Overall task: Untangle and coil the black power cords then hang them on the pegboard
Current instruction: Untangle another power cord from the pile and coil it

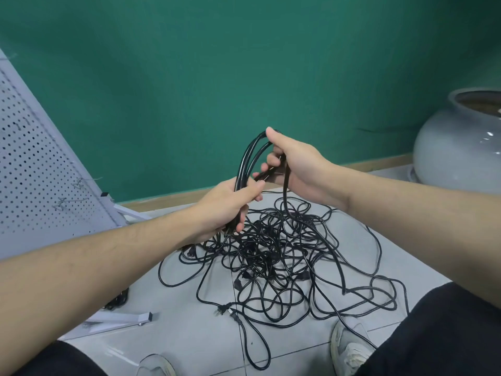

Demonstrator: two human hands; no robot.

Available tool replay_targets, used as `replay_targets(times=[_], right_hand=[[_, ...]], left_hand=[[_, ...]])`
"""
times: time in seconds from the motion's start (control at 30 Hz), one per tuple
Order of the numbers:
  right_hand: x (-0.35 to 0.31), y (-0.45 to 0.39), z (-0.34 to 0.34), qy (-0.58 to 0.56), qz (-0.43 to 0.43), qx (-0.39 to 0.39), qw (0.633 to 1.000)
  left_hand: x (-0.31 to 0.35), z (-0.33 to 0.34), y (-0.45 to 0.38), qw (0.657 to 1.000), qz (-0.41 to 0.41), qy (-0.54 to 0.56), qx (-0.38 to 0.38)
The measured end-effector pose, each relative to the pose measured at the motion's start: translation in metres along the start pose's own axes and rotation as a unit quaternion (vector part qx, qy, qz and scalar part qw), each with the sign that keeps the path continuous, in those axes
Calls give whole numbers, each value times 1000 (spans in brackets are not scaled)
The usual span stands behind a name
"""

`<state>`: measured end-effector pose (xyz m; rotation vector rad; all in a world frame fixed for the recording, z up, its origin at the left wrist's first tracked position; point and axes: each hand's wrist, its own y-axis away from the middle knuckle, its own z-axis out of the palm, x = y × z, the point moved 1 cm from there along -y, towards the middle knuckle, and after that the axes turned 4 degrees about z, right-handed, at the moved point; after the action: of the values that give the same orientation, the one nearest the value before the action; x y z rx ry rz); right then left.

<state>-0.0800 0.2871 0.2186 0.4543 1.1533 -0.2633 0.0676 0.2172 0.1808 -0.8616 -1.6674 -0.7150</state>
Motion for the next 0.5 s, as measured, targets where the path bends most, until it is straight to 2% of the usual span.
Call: replay_targets(times=[0.17,0.3,0.4,0.5], right_hand=[[-5,6,11,-59,-4,17,998],[-3,4,13,-81,5,29,996],[-2,0,10,-60,3,42,997],[2,-6,6,-8,-1,58,998]], left_hand=[[4,10,-1,1000,-15,24,0],[9,15,3,985,-51,159,-45],[17,22,8,972,-79,209,-73],[19,27,9,961,-88,254,-57]])
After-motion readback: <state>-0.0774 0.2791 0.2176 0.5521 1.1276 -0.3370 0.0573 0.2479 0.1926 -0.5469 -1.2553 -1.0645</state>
